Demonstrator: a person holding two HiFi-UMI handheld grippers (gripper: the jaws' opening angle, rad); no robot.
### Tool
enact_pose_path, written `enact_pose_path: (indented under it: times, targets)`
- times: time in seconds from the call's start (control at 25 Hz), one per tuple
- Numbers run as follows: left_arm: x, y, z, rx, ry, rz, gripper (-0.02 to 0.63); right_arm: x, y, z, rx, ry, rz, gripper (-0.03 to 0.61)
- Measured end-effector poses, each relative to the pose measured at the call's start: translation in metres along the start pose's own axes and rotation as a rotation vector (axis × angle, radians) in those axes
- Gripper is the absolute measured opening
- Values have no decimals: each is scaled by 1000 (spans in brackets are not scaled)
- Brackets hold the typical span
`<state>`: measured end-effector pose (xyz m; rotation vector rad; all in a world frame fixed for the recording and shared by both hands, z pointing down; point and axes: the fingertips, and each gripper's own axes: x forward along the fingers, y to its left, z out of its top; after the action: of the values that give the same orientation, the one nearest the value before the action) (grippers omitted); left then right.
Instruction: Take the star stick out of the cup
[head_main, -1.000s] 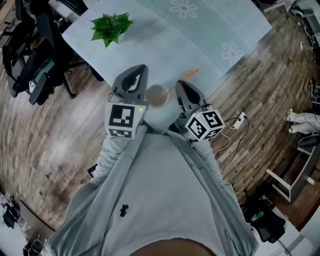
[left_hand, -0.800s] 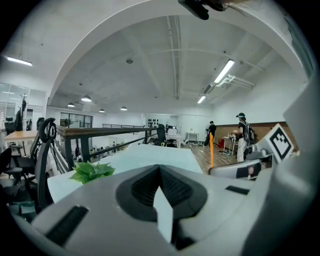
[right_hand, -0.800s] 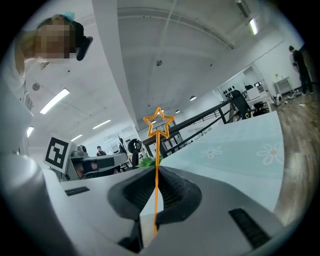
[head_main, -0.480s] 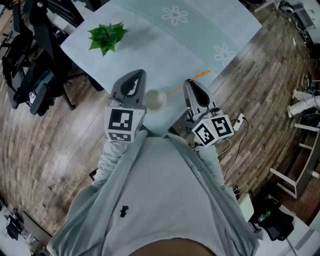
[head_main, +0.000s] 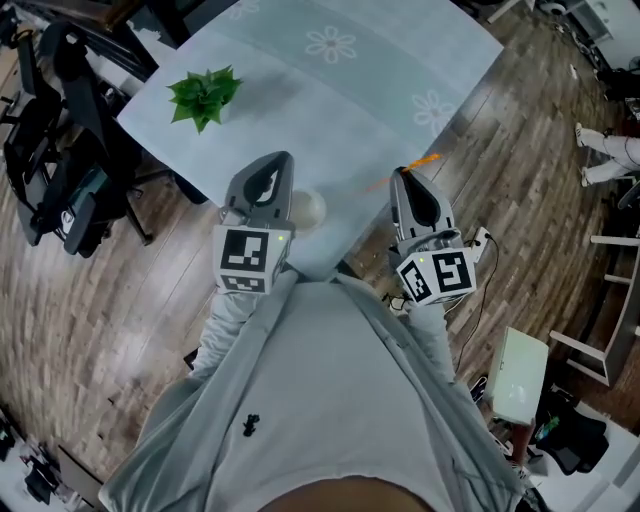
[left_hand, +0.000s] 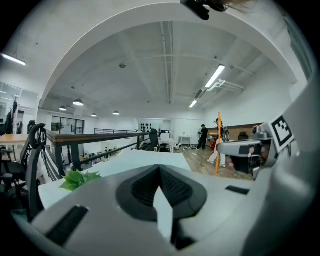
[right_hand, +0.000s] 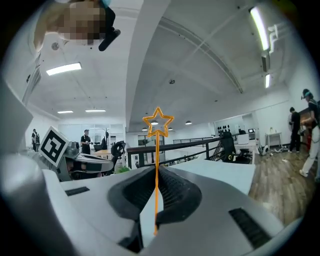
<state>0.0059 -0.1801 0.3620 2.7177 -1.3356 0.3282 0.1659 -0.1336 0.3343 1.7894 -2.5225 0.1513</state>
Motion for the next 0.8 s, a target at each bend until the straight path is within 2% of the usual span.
enact_pose_path:
  times: [0.32, 0.8]
  targets:
    - [0, -12, 5, 15, -15, -28, 20, -12, -11, 6, -69, -9, -56, 29]
    - [0, -18, 3, 22, -5, -37, 20, -11, -11, -3, -51, 1, -45, 28]
